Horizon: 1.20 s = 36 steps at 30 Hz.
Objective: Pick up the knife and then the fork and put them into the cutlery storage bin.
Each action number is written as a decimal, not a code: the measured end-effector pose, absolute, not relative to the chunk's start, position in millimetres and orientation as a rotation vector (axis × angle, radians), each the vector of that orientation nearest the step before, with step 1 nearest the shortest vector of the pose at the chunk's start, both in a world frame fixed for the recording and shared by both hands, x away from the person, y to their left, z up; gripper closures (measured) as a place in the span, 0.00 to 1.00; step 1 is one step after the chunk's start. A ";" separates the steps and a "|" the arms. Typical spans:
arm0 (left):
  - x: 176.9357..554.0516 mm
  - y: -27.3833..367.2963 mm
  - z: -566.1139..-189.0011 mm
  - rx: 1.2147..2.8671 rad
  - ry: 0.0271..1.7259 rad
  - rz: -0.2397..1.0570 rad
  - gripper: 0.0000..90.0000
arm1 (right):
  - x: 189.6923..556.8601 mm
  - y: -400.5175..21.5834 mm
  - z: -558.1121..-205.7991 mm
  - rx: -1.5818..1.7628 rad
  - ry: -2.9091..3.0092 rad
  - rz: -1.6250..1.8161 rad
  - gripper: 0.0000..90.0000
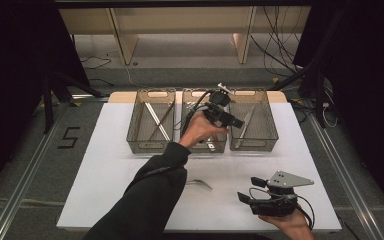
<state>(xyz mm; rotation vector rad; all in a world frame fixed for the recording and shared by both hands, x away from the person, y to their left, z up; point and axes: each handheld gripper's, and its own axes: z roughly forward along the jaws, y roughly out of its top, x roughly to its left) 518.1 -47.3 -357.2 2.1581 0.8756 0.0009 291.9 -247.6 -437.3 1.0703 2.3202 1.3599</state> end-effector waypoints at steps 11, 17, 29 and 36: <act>487.3 -10.1 -356.6 2.215 0.825 0.038 0.31 | 292.3 -246.5 -437.8 1.072 2.320 1.356 0.32; 466.9 9.3 -365.5 2.267 0.785 0.052 0.29 | 293.1 -247.0 -438.5 1.076 2.320 1.353 0.32; 440.0 43.2 -395.2 2.356 0.776 0.052 0.28 | 293.1 -247.6 -438.3 1.077 2.318 1.350 0.32; 428.1 56.7 -409.5 2.401 0.754 0.065 0.28 | 293.0 -247.8 -438.0 1.084 2.316 1.350 0.32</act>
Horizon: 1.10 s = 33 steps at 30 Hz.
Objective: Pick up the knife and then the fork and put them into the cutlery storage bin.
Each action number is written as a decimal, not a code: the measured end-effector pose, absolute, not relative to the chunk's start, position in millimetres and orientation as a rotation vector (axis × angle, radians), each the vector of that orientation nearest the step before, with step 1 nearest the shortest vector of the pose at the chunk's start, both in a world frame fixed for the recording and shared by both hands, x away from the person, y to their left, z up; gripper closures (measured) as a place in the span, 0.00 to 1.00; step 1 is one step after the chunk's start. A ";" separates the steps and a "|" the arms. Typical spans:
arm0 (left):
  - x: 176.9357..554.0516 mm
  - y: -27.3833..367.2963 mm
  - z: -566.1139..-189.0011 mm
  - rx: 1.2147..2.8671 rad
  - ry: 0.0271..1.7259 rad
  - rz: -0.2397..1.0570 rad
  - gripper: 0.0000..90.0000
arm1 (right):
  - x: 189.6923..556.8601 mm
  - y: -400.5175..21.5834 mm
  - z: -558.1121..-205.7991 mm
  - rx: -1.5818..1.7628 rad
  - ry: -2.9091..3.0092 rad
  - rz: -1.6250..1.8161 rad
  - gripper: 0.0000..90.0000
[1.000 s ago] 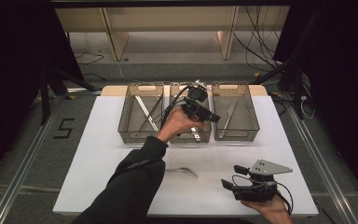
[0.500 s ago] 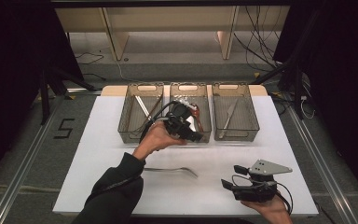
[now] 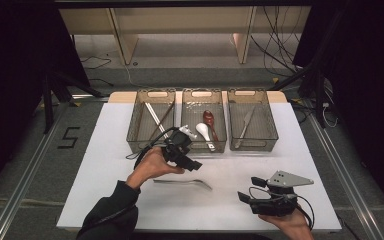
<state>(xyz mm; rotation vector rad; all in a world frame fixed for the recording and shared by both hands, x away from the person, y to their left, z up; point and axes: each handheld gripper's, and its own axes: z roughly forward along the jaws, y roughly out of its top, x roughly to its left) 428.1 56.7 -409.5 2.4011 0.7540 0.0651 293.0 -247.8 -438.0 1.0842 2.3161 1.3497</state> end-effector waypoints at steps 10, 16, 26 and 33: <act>415.5 69.1 -426.0 2.487 0.723 0.064 0.29 | 292.9 -245.8 -438.4 1.080 2.322 1.345 0.32; 412.8 70.1 -435.3 2.586 0.707 0.057 0.32 | 292.9 -245.6 -439.0 1.078 2.322 1.346 0.32; 409.3 67.8 -448.2 2.697 0.670 0.036 0.46 | 292.5 -245.1 -439.0 1.077 2.322 1.342 0.32; 408.7 67.8 -453.8 2.752 0.655 0.027 0.63 | 292.4 -244.7 -439.1 1.075 2.326 1.340 0.32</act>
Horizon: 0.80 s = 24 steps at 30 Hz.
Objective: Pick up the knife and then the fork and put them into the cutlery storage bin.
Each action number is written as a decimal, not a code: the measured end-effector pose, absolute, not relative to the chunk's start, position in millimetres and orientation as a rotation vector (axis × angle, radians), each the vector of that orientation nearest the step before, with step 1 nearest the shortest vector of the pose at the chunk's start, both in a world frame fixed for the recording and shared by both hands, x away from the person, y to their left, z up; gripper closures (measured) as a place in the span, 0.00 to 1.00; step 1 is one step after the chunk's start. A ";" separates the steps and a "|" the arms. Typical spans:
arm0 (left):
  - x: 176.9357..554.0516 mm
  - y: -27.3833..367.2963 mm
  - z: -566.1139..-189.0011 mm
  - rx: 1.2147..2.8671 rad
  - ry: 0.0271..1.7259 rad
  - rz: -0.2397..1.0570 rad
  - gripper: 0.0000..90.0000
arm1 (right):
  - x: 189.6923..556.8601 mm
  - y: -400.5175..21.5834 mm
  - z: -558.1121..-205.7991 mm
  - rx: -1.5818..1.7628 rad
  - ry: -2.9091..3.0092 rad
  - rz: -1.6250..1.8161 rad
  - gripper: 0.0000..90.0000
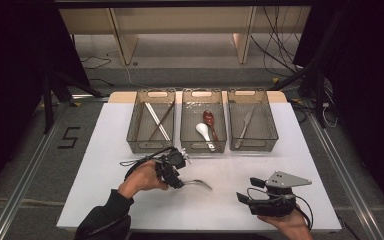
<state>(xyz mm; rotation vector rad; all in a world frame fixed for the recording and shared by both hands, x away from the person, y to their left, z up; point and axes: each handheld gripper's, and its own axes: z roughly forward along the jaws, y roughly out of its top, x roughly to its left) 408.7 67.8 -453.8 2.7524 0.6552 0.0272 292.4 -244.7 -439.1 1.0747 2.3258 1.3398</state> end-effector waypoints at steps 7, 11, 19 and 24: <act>411.8 67.9 -459.3 2.794 0.646 0.050 0.73 | 292.4 -244.5 -439.3 1.075 2.330 1.337 0.32; 412.3 68.3 -459.0 2.822 0.622 0.052 0.78 | 292.5 -244.8 -439.3 1.078 2.329 1.340 0.32; 409.5 65.8 -459.3 2.840 0.575 0.069 0.84 | 292.6 -244.6 -439.9 1.080 2.333 1.333 0.32; 407.9 64.9 -459.0 2.848 0.538 0.061 0.91 | 292.7 -245.1 -439.9 1.082 2.331 1.336 0.32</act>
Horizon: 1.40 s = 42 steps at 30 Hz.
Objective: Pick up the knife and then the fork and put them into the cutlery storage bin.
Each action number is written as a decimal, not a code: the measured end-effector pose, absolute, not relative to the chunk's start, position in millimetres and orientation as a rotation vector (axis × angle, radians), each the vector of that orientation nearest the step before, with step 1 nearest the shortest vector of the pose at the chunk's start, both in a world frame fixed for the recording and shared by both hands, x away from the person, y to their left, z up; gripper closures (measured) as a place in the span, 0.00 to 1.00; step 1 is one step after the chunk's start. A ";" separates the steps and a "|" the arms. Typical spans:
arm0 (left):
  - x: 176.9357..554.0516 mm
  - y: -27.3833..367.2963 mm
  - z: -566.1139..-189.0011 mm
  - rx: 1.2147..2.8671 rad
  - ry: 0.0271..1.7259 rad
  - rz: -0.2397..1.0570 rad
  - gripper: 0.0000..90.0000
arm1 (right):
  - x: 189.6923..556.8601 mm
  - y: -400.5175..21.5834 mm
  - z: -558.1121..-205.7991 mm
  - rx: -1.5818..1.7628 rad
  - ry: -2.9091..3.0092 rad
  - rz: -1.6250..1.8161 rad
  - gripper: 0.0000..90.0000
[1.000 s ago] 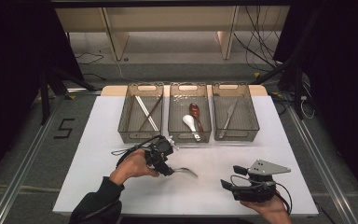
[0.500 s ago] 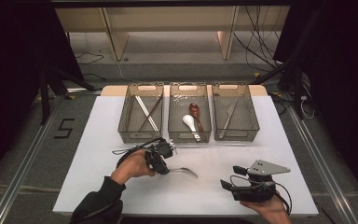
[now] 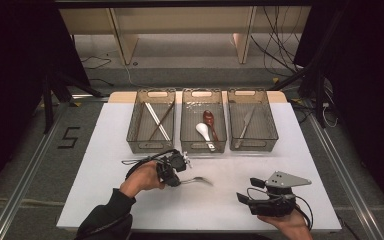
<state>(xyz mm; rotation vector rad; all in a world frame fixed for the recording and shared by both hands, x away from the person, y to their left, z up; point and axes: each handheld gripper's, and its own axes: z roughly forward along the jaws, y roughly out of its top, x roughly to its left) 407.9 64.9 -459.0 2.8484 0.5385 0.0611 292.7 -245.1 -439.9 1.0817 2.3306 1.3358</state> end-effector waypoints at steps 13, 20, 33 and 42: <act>409.4 67.6 -455.2 2.794 0.555 0.066 0.97 | 292.6 -245.6 -439.9 1.084 2.329 1.332 0.32; 410.7 67.5 -442.0 2.679 0.607 0.070 0.97 | 292.7 -245.9 -440.3 1.082 2.326 1.335 0.32; 420.4 61.9 -422.2 2.465 0.710 0.061 0.97 | 292.7 -246.8 -439.9 1.087 2.319 1.336 0.32; 431.5 40.7 -411.1 2.342 0.733 0.050 0.97 | 292.8 -246.9 -439.7 1.090 2.317 1.339 0.32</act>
